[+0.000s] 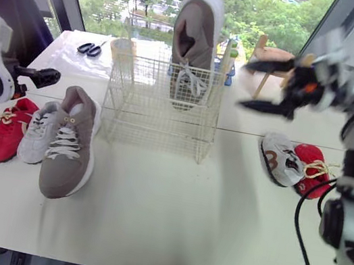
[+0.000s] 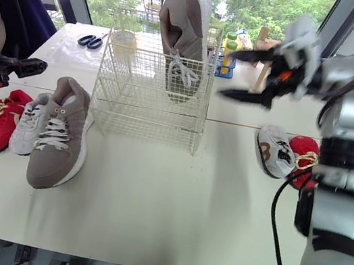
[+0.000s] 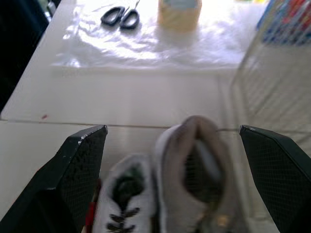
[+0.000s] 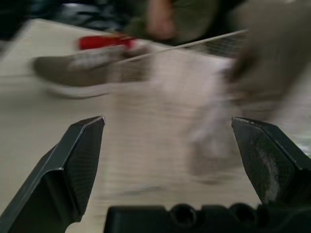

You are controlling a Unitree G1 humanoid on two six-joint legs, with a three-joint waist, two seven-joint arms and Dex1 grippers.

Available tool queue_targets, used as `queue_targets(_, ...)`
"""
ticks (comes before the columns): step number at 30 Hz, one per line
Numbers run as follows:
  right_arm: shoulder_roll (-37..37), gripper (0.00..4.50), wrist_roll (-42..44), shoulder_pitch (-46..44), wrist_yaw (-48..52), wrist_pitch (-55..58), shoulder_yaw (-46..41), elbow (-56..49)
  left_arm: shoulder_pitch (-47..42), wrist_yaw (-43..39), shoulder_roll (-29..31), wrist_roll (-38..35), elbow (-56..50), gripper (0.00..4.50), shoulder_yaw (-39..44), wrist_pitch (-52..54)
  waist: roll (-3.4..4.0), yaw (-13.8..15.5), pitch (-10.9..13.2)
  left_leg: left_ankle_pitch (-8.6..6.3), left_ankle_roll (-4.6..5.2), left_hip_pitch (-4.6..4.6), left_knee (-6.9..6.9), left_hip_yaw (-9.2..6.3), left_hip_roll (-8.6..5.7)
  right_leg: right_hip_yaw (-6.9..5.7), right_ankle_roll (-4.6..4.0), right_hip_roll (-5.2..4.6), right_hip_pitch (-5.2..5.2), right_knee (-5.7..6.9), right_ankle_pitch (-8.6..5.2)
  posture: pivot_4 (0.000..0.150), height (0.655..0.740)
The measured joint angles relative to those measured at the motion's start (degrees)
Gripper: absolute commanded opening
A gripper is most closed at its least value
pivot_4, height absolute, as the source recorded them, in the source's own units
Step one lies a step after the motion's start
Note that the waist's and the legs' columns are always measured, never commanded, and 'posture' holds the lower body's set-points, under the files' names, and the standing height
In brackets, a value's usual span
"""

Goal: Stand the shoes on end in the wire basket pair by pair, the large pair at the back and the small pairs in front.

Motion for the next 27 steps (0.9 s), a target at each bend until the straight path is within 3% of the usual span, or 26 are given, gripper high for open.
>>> queue_targets(5,-1.33,4.46,7.43,5.66,-5.39,10.20,-0.73,-18.26,-15.68,-15.15,-4.04,19.44,13.42,4.50,-14.83,1.28,-0.16,-0.04,-0.04,0.04,-0.07,0.00,0.01,-0.01,0.00,0.03,0.00,0.06,0.00,-0.01,0.00,0.150,0.7400)
queue_targets(12,-1.35,4.46,12.62,11.20,-12.62,15.49,-0.66,-28.46,-31.79,-36.81,-14.49,45.86,39.17,4.50,-30.64,-7.71,-0.20,-0.07,-0.03,0.03,-0.02,-0.01,0.10,0.22,0.00,0.04,0.00,0.09,0.00,0.00,0.00,0.150,0.7400)
queue_targets(15,-1.46,4.50,13.06,12.14,-15.50,15.52,-0.57,-30.04,-36.18,-43.26,-20.46,53.88,51.59,3.60,-32.19,-13.24,-0.21,-0.08,-0.03,0.01,0.02,-0.03,0.16,0.20,0.02,0.04,0.01,0.07,0.00,0.03,0.00,0.150,0.7400)
queue_targets(22,-1.40,4.50,13.98,13.49,-20.41,15.69,-0.52,-31.26,-39.67,-48.54,-26.96,64.75,64.31,0.12,-31.41,-22.52,-0.30,-0.10,0.02,-0.02,0.07,-0.07,0.24,0.05,0.06,0.04,0.02,0.05,-0.02,0.06,0.01,0.150,0.7400)
queue_targets(27,-1.43,4.50,14.49,13.59,-22.29,15.63,-0.49,-31.41,-40.64,-49.67,-27.38,68.42,65.76,0.05,-28.40,-23.75,-0.51,-0.20,0.14,-0.02,0.08,-0.08,0.26,0.05,0.08,0.04,0.02,0.04,-0.07,0.15,0.01,0.150,0.7400)
